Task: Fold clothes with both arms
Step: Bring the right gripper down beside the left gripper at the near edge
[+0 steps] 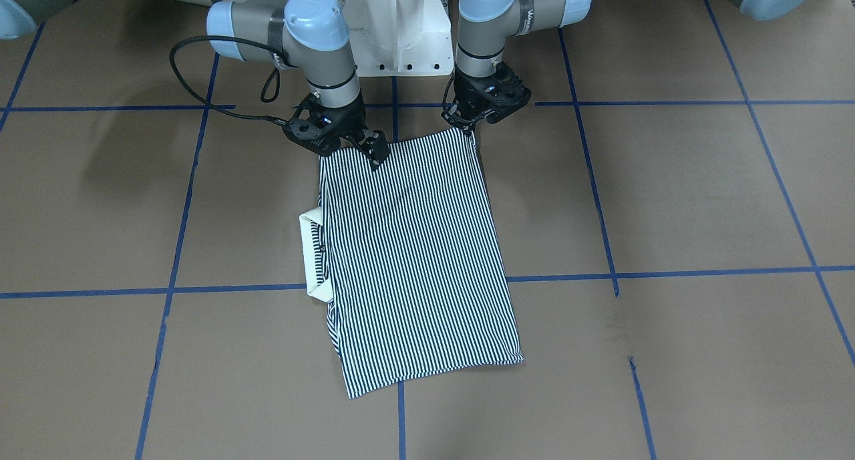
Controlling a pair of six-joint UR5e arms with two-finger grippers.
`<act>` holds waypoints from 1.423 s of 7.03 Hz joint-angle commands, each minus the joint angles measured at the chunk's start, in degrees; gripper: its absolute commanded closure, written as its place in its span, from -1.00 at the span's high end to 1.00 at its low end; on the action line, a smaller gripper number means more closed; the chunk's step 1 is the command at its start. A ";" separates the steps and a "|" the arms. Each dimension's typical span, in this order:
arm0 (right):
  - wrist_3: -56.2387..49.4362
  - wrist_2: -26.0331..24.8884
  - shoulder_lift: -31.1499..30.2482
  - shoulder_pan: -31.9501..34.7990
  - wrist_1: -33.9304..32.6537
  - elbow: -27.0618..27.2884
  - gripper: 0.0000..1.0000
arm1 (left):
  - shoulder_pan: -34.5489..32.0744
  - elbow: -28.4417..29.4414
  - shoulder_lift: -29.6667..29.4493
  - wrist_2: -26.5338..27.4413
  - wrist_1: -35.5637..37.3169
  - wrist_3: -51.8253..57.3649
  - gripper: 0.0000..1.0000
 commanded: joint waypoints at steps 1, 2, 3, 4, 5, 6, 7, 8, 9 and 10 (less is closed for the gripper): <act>0.32 0.00 -0.59 0.00 -0.56 -0.52 1.00 | 0.06 -0.09 -0.05 -0.09 -0.04 0.00 -1.00; 0.32 0.00 -1.12 0.00 -0.56 -0.52 1.00 | 0.06 -0.17 -0.14 -0.09 0.05 0.00 -1.00; 0.32 0.00 -1.65 0.00 -0.56 -0.52 1.00 | 0.06 -0.26 -0.23 0.00 -0.04 0.00 -1.00; 0.32 0.00 -1.74 0.00 -0.56 -0.61 1.00 | -0.03 -0.52 -0.23 0.00 0.05 0.00 -1.00; 0.32 -0.09 -1.65 -0.09 -0.56 -0.70 1.00 | -0.03 -0.79 -0.14 0.00 0.05 -0.09 -1.00; 0.23 -0.09 -1.65 -0.09 -0.48 -0.87 0.90 | -0.03 -0.79 -0.23 0.08 0.05 -0.09 -1.00; 0.15 -0.18 -1.48 -0.09 -0.48 -1.22 0.71 | -0.11 -0.79 -0.23 0.00 0.05 -0.09 -1.00; 0.06 -0.27 -1.48 0.00 -0.48 -1.40 0.64 | -0.29 -0.79 -0.23 0.08 0.14 -0.09 -1.00; 0.06 -0.27 -1.13 0.00 -0.48 -1.75 0.56 | -0.29 -1.14 -0.14 0.09 0.23 -0.09 -1.00; -0.03 -0.18 -0.95 0.00 -0.48 -2.01 0.14 | -0.38 -1.14 -0.14 0.09 0.23 -0.09 -1.00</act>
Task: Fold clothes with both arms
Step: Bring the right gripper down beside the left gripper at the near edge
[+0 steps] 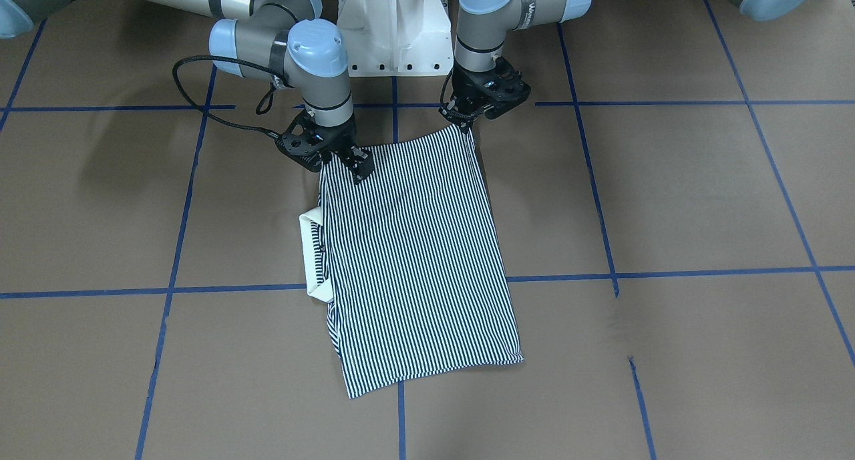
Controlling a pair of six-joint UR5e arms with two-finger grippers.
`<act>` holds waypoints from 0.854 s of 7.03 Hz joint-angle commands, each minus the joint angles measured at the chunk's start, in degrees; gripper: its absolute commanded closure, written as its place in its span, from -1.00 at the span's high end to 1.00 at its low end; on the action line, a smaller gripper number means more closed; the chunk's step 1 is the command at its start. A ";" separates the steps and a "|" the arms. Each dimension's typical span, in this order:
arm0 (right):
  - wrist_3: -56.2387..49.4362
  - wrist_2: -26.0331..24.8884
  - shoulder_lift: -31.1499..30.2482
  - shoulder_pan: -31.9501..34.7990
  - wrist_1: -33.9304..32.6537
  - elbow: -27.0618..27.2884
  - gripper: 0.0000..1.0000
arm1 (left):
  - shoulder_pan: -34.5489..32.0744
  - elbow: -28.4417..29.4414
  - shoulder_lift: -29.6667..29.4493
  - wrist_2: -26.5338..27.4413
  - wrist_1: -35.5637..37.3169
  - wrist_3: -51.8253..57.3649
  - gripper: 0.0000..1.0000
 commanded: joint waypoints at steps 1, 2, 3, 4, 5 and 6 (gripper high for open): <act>-0.17 0.06 0.42 0.01 0.00 -0.34 -0.44 | -0.26 -0.11 0.04 0.01 0.04 0.00 -1.00; -0.17 0.06 0.51 0.01 -0.09 -0.34 -0.91 | -0.26 -0.11 0.04 0.01 0.04 0.00 -1.00; -0.25 0.06 0.51 0.01 -0.09 -0.25 -1.00 | -0.26 -0.11 0.04 0.01 0.04 0.00 -1.00; -0.08 -0.03 1.21 0.01 -0.09 -0.17 -1.00 | -0.26 -0.02 0.04 0.01 -0.05 0.00 -1.00; 0.18 -0.38 2.17 0.01 -0.09 -0.34 -1.00 | -0.26 -0.02 0.04 0.01 -0.05 0.00 -1.00; 0.18 -0.56 2.36 0.01 0.00 -0.43 -1.00 | -0.26 -0.02 -0.05 0.01 -0.05 0.00 -1.00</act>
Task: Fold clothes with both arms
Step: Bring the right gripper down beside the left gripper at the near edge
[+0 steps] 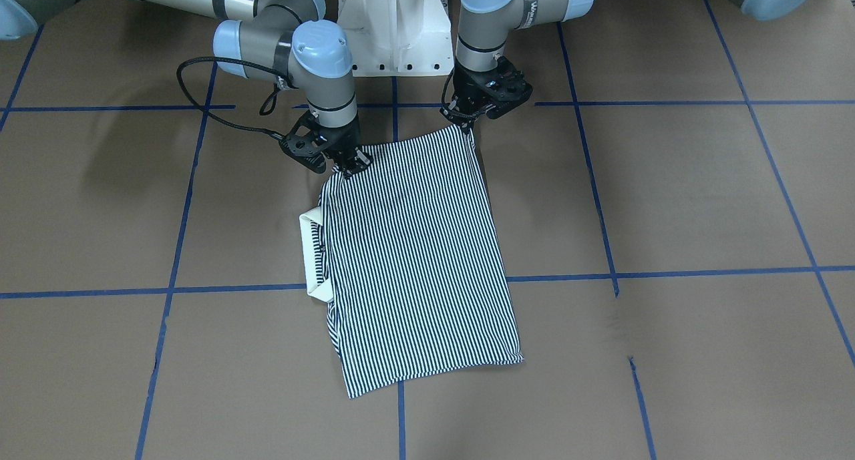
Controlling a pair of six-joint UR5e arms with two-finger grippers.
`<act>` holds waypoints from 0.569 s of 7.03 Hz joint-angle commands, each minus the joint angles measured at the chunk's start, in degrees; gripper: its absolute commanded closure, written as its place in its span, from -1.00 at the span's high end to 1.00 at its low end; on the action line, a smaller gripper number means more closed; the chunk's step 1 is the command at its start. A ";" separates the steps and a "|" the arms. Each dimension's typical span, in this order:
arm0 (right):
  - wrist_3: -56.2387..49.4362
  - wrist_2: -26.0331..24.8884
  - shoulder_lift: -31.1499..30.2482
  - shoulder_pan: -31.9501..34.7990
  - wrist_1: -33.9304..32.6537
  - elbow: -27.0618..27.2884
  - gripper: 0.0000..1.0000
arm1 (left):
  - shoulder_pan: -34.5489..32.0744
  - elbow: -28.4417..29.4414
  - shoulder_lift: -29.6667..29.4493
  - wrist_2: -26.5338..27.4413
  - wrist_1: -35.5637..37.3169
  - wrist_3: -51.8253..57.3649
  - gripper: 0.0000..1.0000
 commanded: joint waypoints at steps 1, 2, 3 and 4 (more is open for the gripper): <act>-0.24 -0.26 0.47 0.09 0.07 -0.03 -1.00 | -0.09 0.01 -0.07 0.00 -0.01 0.00 -1.00; -0.33 0.00 0.12 0.17 0.07 0.58 -1.00 | 0.00 -0.08 0.01 -0.09 -0.01 0.09 -1.00; -0.42 0.43 -1.10 0.35 -0.02 3.02 -1.00 | 0.17 -0.60 0.28 -0.17 0.16 0.09 -1.00; -0.42 0.53 -3.81 0.35 -0.02 6.96 -1.00 | 0.44 -1.65 0.45 -0.18 0.34 0.09 -1.00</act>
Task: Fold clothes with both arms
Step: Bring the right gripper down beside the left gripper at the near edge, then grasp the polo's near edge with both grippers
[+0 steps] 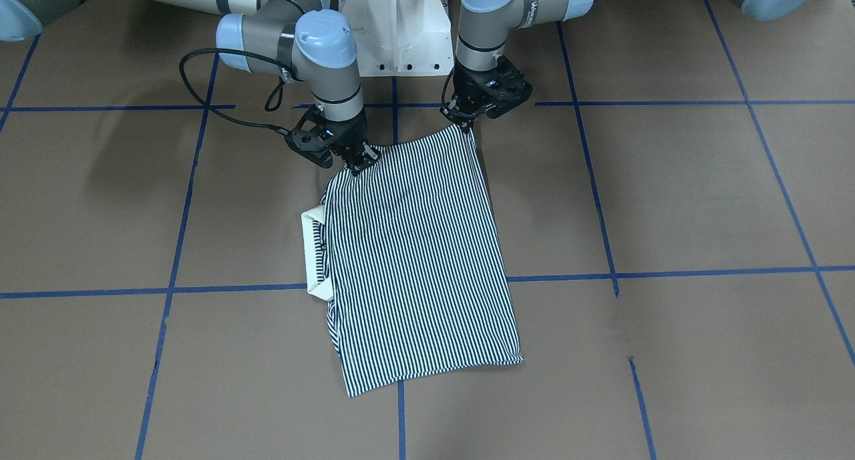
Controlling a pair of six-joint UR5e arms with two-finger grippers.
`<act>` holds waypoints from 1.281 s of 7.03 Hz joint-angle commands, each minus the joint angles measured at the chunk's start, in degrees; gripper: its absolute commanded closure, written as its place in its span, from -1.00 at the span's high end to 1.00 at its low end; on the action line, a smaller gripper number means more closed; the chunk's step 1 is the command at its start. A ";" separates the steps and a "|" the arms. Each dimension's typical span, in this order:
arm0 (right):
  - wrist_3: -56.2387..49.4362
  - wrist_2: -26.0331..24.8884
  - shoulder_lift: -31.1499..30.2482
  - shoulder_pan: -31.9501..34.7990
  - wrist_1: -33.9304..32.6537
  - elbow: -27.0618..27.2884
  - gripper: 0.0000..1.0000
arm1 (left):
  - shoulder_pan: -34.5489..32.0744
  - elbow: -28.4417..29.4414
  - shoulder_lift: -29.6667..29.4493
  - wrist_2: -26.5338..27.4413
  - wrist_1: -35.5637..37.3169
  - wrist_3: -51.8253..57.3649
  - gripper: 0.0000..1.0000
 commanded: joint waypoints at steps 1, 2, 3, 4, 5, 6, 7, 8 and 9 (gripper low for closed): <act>0.03 0.16 -4.85 -1.15 -0.12 7.39 -1.00 | 0.88 -2.31 0.14 -0.04 1.68 0.01 -1.00; 0.21 -0.02 -5.13 -2.47 -0.12 7.86 -1.00 | 2.45 -3.28 0.14 -0.04 3.00 0.01 -1.00; 0.47 -0.19 -5.13 -3.96 -0.12 8.47 -1.00 | 3.77 -3.90 0.14 -0.04 3.97 0.01 -1.00; 0.47 -0.28 -5.13 -5.28 -1.86 9.87 -1.00 | 4.83 -4.08 0.23 0.05 4.15 -0.08 -1.00; 0.39 -0.28 -4.70 -5.73 -3.36 10.75 -1.00 | 5.02 -4.43 0.23 -0.04 4.15 0.01 -1.00; 0.21 -0.54 -4.17 -5.82 -3.28 10.68 -1.00 | 5.02 -5.73 0.32 -0.13 4.15 0.01 -1.00; -0.75 -0.63 -3.99 -3.99 -2.76 10.33 -1.00 | 4.58 -7.23 0.06 -0.13 4.15 1.23 -1.00; -2.32 -0.46 -3.90 -1.19 -2.23 10.24 -1.00 | 2.05 -7.15 -0.29 -0.13 3.80 2.89 -1.00; -4.43 -0.46 -3.90 1.19 -0.66 9.45 -1.00 | -2.06 -6.72 -0.56 -0.22 3.02 5.61 -1.00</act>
